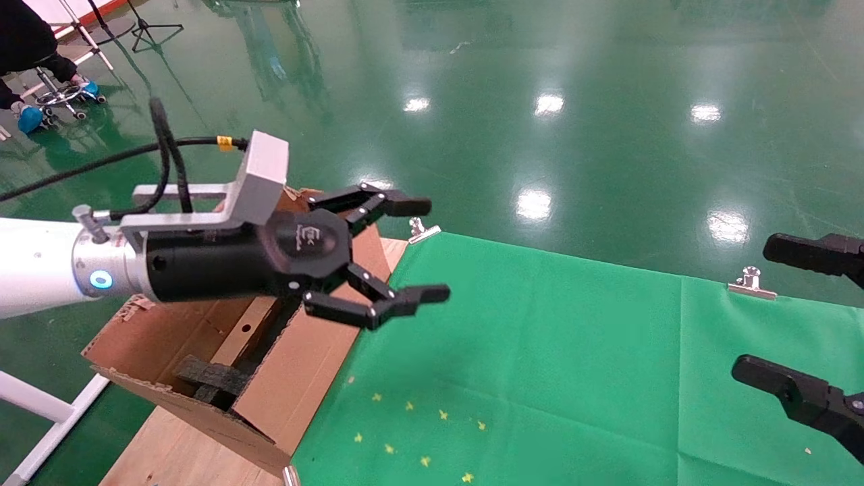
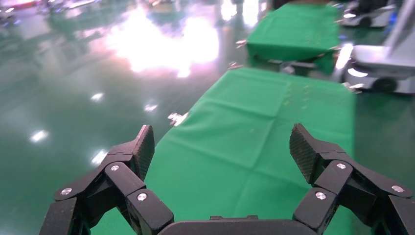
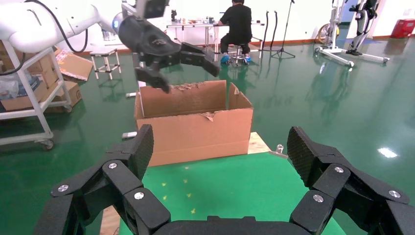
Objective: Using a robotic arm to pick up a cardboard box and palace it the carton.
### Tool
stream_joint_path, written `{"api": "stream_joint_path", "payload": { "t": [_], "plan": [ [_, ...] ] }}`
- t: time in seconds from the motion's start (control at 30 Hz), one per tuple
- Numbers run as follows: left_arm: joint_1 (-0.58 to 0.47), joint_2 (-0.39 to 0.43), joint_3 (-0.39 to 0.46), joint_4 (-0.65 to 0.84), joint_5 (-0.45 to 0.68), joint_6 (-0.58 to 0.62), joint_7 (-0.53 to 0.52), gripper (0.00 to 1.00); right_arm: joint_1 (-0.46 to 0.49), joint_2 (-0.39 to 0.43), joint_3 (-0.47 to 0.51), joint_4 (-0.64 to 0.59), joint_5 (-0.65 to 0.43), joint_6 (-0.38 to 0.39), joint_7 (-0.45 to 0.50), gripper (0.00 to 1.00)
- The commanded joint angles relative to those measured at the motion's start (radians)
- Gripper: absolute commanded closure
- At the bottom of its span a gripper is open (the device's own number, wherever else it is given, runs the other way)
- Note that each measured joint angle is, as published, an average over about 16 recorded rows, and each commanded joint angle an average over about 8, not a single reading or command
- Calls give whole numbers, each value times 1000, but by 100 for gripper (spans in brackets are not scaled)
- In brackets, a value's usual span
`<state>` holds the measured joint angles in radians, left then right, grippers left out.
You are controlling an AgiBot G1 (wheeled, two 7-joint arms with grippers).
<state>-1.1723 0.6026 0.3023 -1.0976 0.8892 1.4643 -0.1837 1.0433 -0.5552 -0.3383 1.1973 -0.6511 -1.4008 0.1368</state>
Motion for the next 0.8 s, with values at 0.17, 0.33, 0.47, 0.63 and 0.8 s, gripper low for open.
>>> {"api": "stream_joint_path", "payload": {
  "t": [0.17,0.33,0.47,0.63,0.8],
  "plan": [
    [46,4,-11,-89,-75,15,-2,0,0,0,0,0,0,0,0,0],
    [82,7,-19,-156,-132,26,-3,0,0,0,0,0,0,0,0,0],
    [103,9,-24,-198,-168,33,-4,0,0,0,0,0,0,0,0,0],
    [113,10,-26,-214,-184,37,-4,0,0,0,0,0,0,0,0,0],
    [109,10,-26,-205,-177,36,-4,0,0,0,0,0,0,0,0,0]
  ]
}}
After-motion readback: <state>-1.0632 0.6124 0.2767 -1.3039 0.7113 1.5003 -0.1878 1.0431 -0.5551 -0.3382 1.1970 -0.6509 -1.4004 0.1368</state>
